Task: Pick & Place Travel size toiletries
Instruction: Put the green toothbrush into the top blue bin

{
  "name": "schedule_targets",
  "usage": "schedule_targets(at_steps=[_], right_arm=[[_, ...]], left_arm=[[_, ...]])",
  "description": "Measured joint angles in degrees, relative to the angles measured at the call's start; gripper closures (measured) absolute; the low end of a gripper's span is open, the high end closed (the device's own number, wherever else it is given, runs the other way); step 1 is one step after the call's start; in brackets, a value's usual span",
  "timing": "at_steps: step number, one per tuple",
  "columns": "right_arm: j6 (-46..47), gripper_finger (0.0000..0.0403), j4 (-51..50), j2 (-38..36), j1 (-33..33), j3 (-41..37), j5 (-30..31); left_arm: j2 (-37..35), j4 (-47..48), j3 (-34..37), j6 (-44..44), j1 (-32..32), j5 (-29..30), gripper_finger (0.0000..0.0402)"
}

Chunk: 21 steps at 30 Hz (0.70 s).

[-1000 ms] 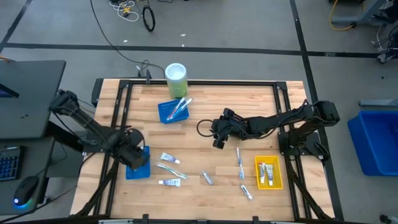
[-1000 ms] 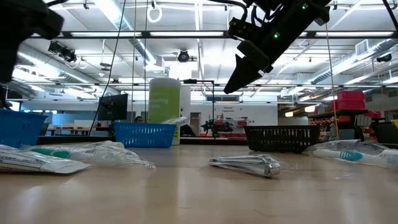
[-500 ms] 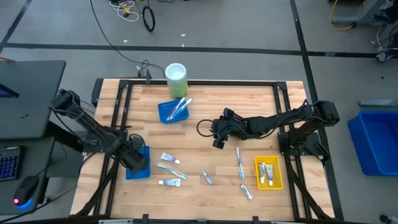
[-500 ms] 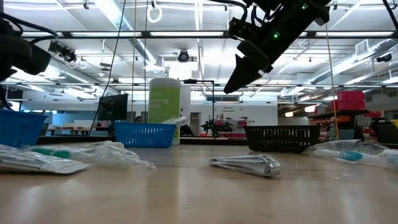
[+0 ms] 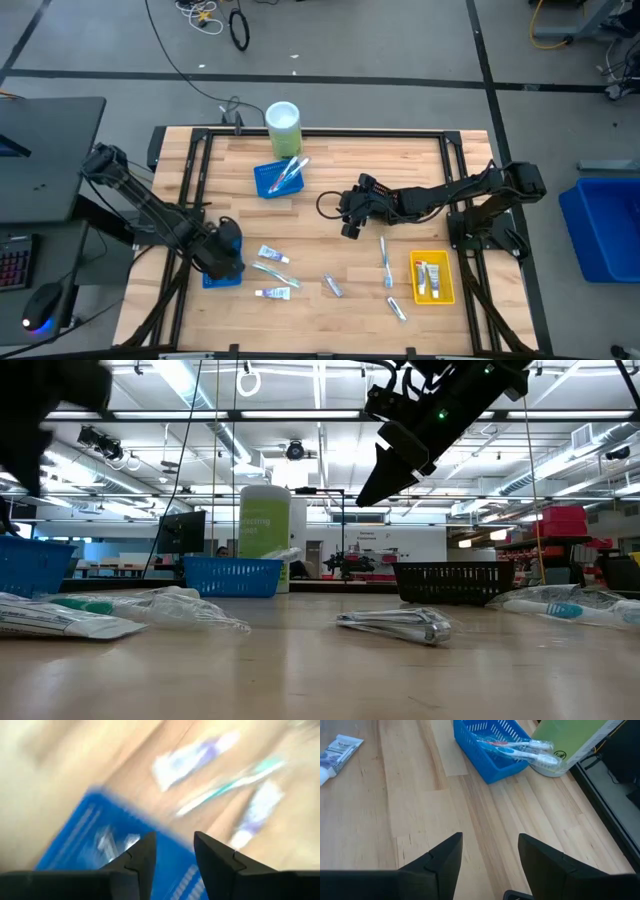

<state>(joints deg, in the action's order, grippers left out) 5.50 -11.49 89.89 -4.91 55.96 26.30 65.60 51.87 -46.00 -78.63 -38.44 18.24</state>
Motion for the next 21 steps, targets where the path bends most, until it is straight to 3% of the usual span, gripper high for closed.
schedule_targets(at_steps=[6,8,13,21], right_arm=[[0.00,0.0197,0.16,0.00,0.00,0.00,-0.02],[0.02,0.0196,0.16,0.00,0.00,0.00,-0.02],[0.01,0.0200,0.16,0.00,0.00,0.00,-0.04],[0.02,0.0199,0.18,0.00,0.00,0.00,-0.04]], left_arm=[[-0.03,-4.28,-6.16,12.38,0.20,17.63,0.0273],[-0.02,-8.48,-6.25,18.39,0.93,19.16,0.0273],[2.53,-16.46,-6.25,27.98,3.61,16.59,0.0273],[14.46,-25.76,-6.22,43.14,8.70,1.54,0.0273]])
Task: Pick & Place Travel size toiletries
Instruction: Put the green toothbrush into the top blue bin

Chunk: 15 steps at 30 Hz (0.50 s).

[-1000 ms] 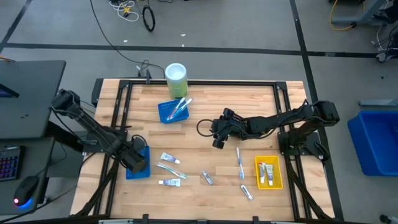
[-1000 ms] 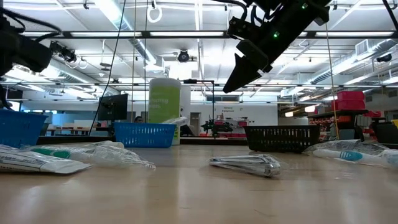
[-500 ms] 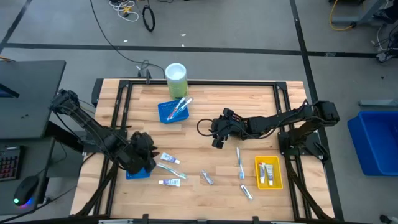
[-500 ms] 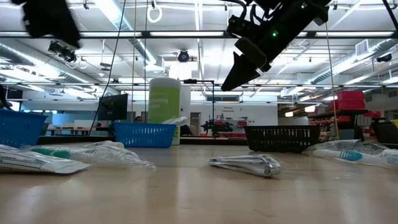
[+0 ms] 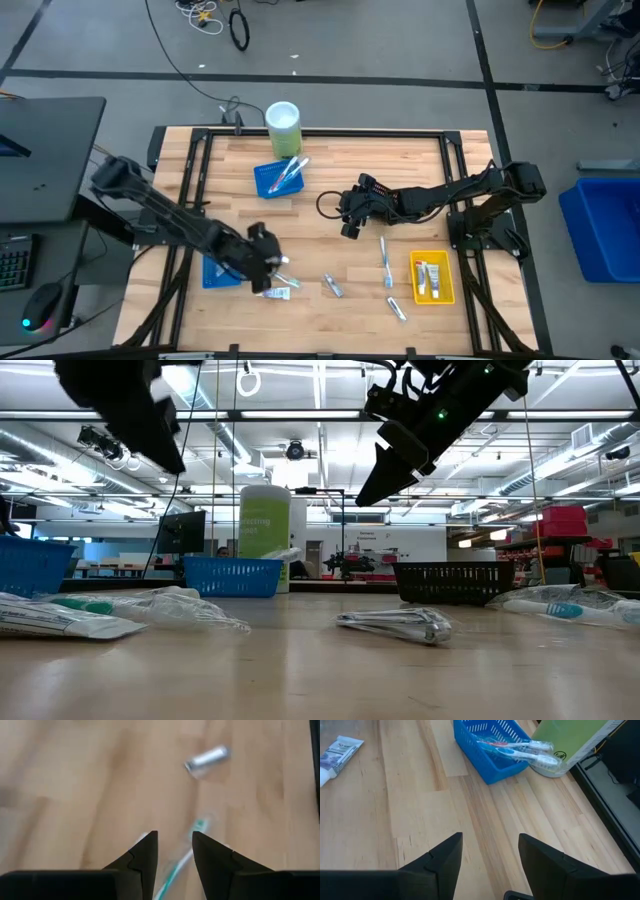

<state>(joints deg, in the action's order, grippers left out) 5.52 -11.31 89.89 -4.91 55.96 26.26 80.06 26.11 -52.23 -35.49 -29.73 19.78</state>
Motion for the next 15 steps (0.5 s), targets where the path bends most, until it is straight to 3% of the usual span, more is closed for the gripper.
schedule_targets(at_steps=[8,15], right_arm=[[0.00,0.0204,0.02,0.00,0.00,0.00,0.00],[0.65,0.0205,0.03,0.00,0.00,0.00,-0.05]], left_arm=[[11.31,-3.58,0.00,5.88,2.86,-13.25,0.0274],[19.22,-3.42,-0.12,8.39,2.84,-15.25,0.0274]])
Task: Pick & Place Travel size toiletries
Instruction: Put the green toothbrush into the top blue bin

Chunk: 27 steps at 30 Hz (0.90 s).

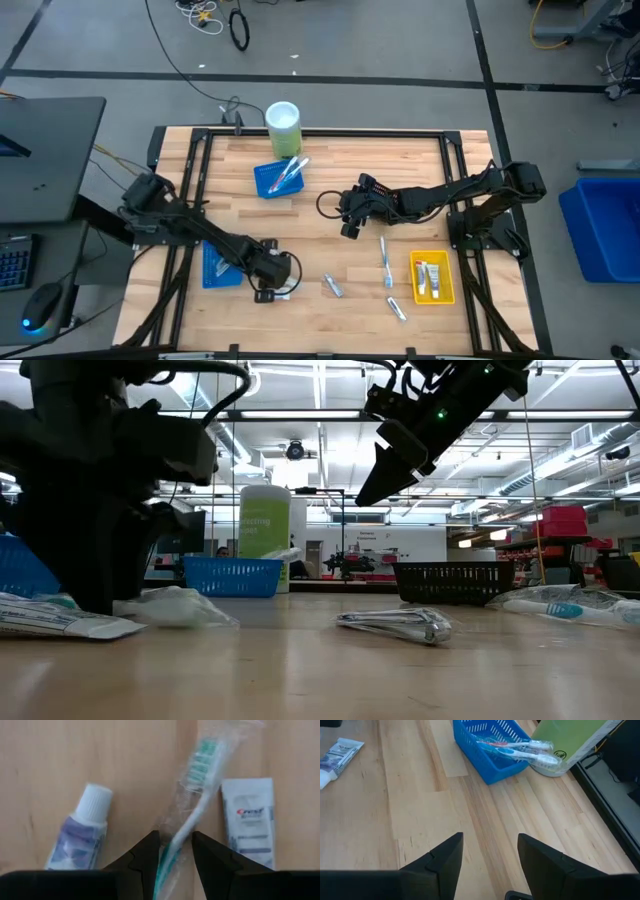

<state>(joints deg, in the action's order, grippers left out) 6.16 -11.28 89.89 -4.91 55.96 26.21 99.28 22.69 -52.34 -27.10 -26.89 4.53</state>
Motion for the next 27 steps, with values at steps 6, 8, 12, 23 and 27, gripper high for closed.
schedule_targets(at_steps=[6,8,12,23,27], right_arm=[[0.43,0.0207,0.01,0.00,0.00,0.00,-0.11],[0.43,0.0208,-0.01,0.00,0.00,0.00,-0.05],[0.43,0.0208,-0.01,0.00,0.00,0.00,-0.04],[0.43,0.0211,-0.05,0.00,0.00,0.00,0.09],[0.40,0.0210,-0.18,0.00,0.00,0.00,0.09]], left_arm=[[1.56,-0.24,-0.17,0.77,0.13,0.70,0.0294],[1.59,-0.14,-0.31,2.22,0.17,0.62,0.0320],[1.36,0.88,-1.96,2.50,0.82,-0.30,0.0375],[-10.01,11.43,-9.04,9.67,10.59,9.53,0.0352],[-16.15,11.87,-7.61,13.69,18.23,14.89,0.0368]])
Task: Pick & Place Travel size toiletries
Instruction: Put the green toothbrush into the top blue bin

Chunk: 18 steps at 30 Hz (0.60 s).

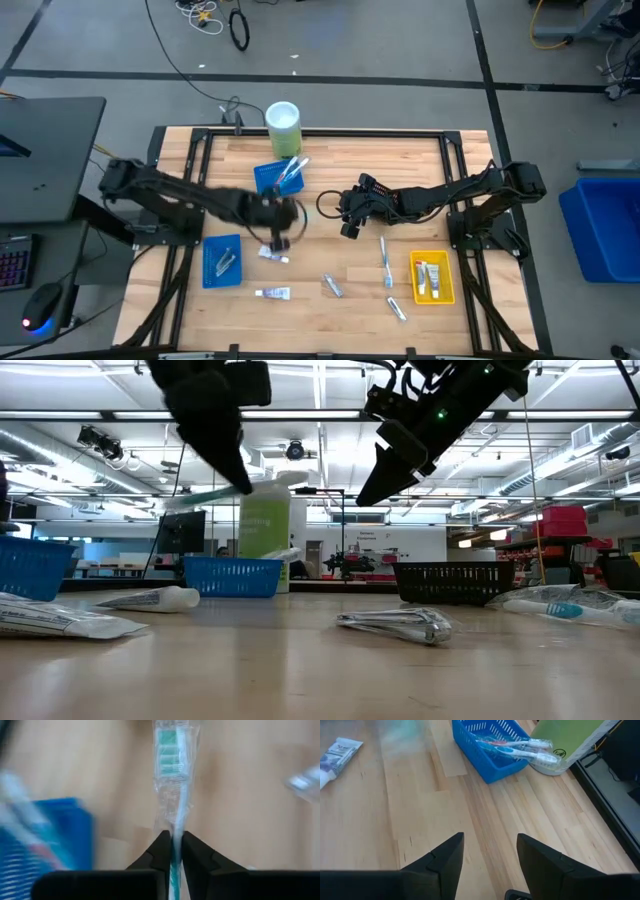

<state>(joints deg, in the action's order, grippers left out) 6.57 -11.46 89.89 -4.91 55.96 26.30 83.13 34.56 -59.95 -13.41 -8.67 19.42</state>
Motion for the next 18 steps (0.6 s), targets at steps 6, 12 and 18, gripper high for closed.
schedule_targets(at_steps=[6,12,18], right_arm=[[-0.57,0.0212,-0.30,-0.02,0.00,0.00,0.04],[-0.59,0.0213,-0.06,-0.02,0.02,0.00,0.00],[-0.59,0.0214,0.15,-0.02,0.04,0.00,-1.05]], left_arm=[[-6.37,-12.16,6.75,4.65,15.05,-3.12,0.0362],[-4.67,-29.63,16.77,6.69,26.17,-8.59,0.0361],[-4.23,-31.75,21.86,3.06,31.52,-9.02,0.0345]])
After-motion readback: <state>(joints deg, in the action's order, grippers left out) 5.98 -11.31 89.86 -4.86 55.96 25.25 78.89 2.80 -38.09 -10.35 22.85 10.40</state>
